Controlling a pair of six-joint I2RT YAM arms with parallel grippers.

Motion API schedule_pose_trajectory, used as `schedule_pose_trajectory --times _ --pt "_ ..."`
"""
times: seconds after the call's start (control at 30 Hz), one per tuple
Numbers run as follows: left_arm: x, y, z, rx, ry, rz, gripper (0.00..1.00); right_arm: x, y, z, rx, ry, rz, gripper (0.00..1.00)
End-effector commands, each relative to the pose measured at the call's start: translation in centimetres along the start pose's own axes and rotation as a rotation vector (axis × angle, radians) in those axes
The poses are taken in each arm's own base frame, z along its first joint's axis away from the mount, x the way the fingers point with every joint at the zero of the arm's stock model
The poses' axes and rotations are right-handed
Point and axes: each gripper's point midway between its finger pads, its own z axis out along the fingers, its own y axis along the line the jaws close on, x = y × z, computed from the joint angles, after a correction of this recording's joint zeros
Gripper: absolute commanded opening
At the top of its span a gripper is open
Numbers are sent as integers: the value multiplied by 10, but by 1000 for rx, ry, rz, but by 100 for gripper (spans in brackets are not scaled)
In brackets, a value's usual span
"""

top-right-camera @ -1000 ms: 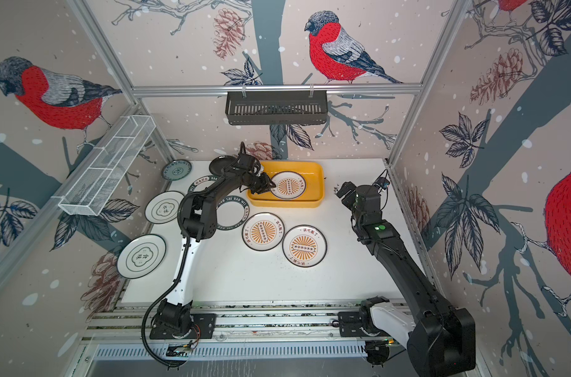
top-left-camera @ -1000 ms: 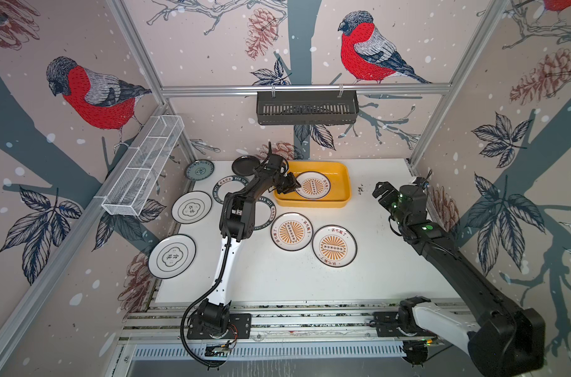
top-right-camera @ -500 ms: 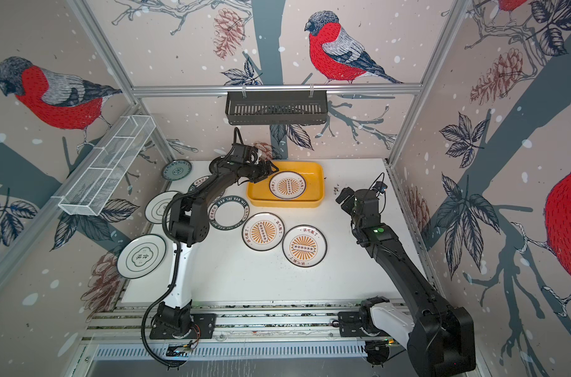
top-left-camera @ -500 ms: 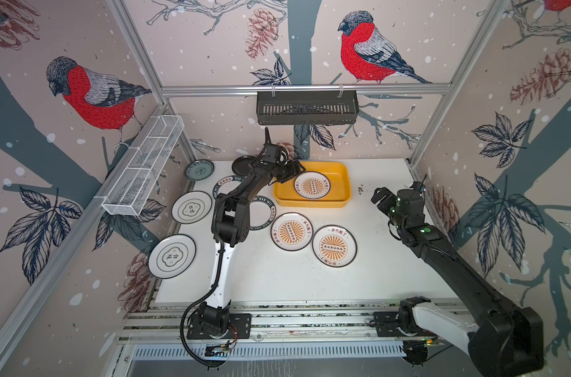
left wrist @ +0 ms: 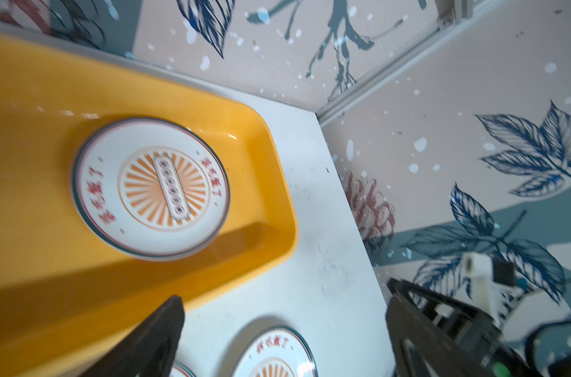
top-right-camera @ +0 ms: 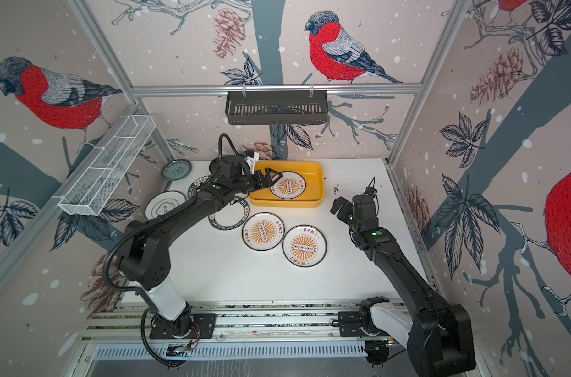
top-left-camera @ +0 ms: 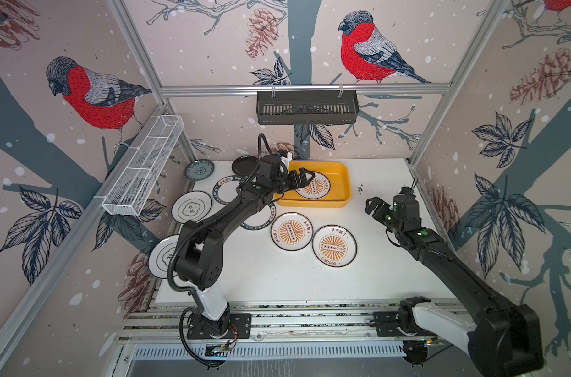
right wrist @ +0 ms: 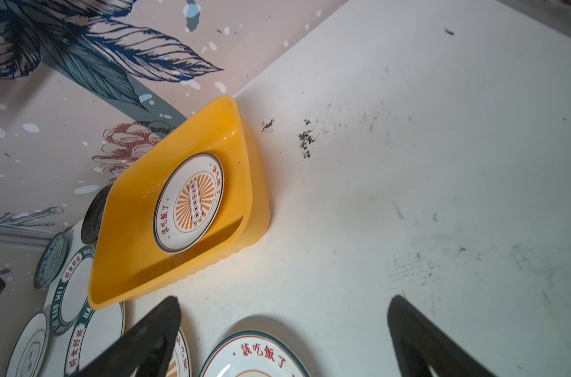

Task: Place the plates into the plastic bin on the countertop
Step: 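Lower the plate into the bin with the left gripper while the right arm moves away, then grip the edge of the next sunburst plate with the right gripper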

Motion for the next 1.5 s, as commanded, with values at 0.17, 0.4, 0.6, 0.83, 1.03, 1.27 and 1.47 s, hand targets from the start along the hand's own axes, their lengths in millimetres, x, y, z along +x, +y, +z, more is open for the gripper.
schedule_pose_trajectory --times 0.17,0.4,0.6,0.83,1.03,1.27,1.47 --pt "35 -72 -52 -10 -225 7 97 48 1 4 -74 195 -33 100" --pt "50 -95 -102 120 -326 34 97 73 -14 2 -70 255 24 100" --pt "39 -73 -141 22 -418 21 96 104 -24 -1 -88 337 86 100" --pt "38 -49 -137 -24 -296 92 96 145 -44 -11 -70 433 125 100" --pt "59 -53 -118 -1 -118 215 97 177 -51 -18 -134 480 202 100" --pt "77 -48 -107 14 -7 242 96 194 -54 -20 -189 490 255 92" --pt "77 -47 -111 12 -13 249 97 198 -53 -19 -190 517 254 76"
